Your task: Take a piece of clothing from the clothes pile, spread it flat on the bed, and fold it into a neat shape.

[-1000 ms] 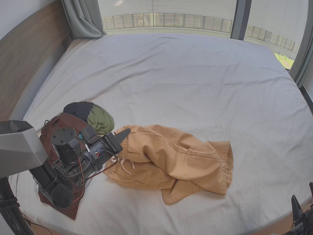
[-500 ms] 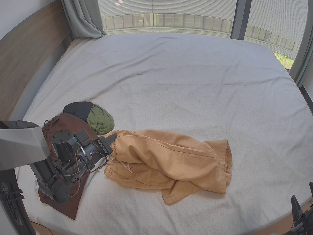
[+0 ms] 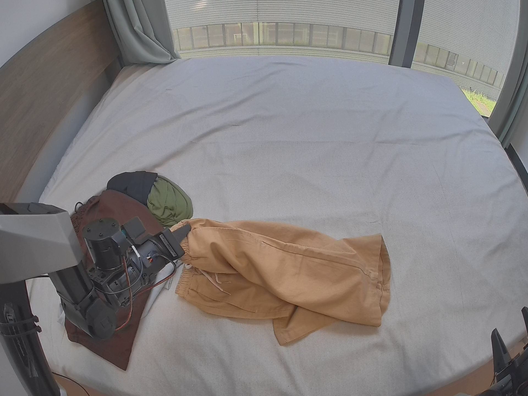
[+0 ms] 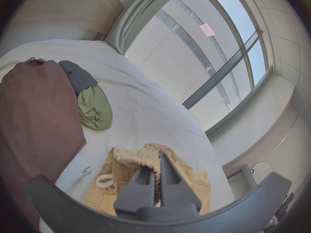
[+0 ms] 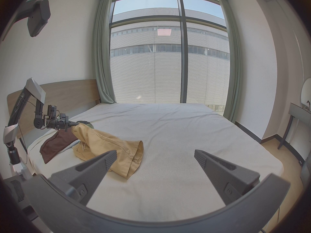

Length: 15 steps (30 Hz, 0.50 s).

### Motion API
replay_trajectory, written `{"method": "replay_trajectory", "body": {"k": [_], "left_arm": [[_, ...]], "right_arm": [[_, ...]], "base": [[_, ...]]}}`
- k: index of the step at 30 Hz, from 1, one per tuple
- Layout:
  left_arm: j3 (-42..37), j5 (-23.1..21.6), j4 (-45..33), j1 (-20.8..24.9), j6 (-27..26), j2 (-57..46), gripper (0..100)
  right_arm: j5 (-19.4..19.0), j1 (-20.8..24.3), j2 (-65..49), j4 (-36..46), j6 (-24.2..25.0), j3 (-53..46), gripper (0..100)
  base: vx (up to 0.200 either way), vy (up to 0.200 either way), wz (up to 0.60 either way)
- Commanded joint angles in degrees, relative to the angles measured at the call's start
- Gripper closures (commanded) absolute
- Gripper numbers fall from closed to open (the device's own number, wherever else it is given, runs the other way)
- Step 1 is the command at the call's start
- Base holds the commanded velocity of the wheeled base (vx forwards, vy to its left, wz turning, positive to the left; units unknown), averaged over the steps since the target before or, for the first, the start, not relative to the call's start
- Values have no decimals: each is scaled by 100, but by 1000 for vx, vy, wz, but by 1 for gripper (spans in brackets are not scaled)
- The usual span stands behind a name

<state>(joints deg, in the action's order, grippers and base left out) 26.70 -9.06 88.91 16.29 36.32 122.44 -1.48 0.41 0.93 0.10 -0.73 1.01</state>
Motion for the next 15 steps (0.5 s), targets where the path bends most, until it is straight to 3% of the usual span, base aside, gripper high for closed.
{"method": "replay_trajectory", "body": {"k": [1, 15], "left_arm": [[2, 0, 4, -3, -2, -19, 100], [11, -8, 4, 6, 7, -19, 100]], "right_arm": [[-2, 2, -93, -1, 12, -101, 0], [-28, 2, -93, -1, -41, -101, 0]], "base": [[0, 0, 0], [0, 0, 0]]}}
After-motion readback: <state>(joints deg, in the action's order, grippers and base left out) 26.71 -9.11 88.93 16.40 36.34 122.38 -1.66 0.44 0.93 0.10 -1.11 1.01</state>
